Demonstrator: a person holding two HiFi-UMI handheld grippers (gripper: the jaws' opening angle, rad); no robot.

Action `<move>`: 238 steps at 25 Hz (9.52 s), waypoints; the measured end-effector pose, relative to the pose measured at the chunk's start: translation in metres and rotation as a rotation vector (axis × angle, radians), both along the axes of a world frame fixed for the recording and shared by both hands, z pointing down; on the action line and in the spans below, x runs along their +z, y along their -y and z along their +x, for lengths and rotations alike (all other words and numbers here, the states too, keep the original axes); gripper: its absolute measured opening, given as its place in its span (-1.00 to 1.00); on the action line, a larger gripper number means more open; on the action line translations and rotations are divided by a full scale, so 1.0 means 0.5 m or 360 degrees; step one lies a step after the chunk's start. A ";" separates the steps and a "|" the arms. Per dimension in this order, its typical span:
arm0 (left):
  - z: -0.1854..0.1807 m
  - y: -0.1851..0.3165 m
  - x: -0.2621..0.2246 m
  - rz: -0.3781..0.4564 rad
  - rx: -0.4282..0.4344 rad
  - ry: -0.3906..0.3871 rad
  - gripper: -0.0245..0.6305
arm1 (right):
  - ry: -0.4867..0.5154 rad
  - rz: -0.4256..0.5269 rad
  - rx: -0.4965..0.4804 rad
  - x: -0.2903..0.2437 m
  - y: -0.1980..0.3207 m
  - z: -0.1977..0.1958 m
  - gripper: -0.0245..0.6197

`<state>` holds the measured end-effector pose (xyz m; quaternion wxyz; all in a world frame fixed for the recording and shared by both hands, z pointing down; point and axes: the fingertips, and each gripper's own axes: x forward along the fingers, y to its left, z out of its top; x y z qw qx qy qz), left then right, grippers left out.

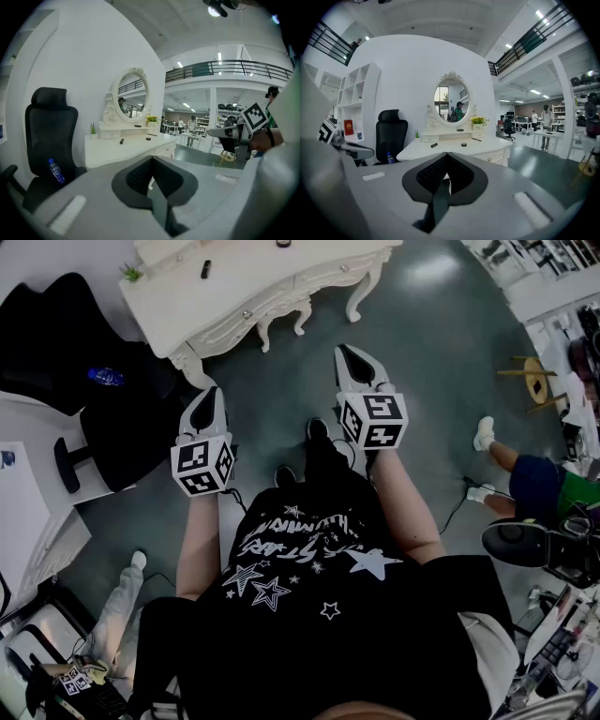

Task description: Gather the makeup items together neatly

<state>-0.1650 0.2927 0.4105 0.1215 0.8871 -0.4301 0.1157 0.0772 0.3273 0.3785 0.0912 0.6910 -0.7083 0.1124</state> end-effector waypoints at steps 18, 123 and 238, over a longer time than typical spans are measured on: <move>0.001 -0.013 0.008 -0.0046 -0.0003 0.0000 -0.93 | 0.0065 -0.0013 0.0021 0.012 -0.019 -0.003 -0.83; -0.185 0.756 0.132 -0.0365 -0.0265 -0.0099 -0.93 | -0.0097 -0.0760 -0.0176 0.294 0.960 -0.272 -0.53; 0.200 0.741 0.120 -0.0408 -0.0741 0.0002 -0.93 | -0.0206 -0.0842 -0.0959 0.327 0.984 0.033 -0.13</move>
